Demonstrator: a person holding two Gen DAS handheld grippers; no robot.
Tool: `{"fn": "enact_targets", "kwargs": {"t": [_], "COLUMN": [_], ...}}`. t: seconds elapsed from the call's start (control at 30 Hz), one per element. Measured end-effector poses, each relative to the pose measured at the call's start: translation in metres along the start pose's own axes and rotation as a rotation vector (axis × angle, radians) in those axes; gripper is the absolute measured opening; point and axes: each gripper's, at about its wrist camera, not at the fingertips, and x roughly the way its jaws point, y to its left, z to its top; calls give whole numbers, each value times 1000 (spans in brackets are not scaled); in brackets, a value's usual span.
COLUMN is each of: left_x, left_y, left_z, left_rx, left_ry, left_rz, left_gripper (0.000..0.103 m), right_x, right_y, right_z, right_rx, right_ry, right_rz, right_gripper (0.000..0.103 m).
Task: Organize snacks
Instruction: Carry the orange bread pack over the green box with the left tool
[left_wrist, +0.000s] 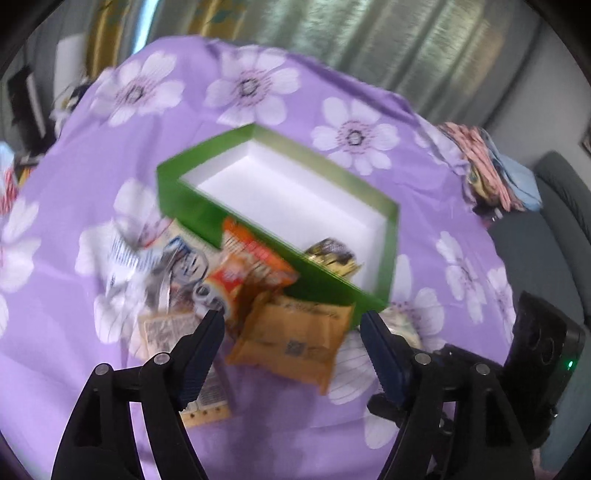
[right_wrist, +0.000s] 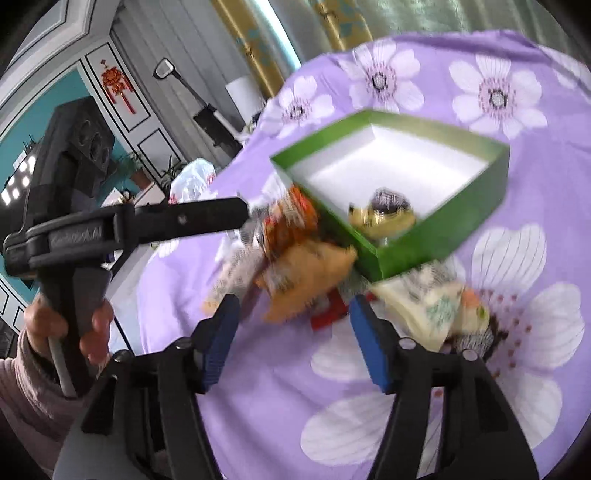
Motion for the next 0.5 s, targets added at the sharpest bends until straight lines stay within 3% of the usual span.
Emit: {"fn": "enact_targets", "kwargs": {"t": [0.17, 0.33, 0.5], "left_x": [31, 52, 57], "left_y": [11, 16, 25], "left_z": [-7, -10, -7], "left_rx": [-13, -8, -57], "left_ry": [50, 63, 94], "left_rz": [-25, -53, -120], "left_gripper": [77, 77, 77], "right_x": [21, 38, 42], "right_y": [9, 28, 28], "right_z": [0, -3, 1], "right_rx": [-9, -119, -155], "right_ry": [-13, -8, -6], "right_rz": [-28, -186, -219], "right_gripper": [66, 67, 65]}}
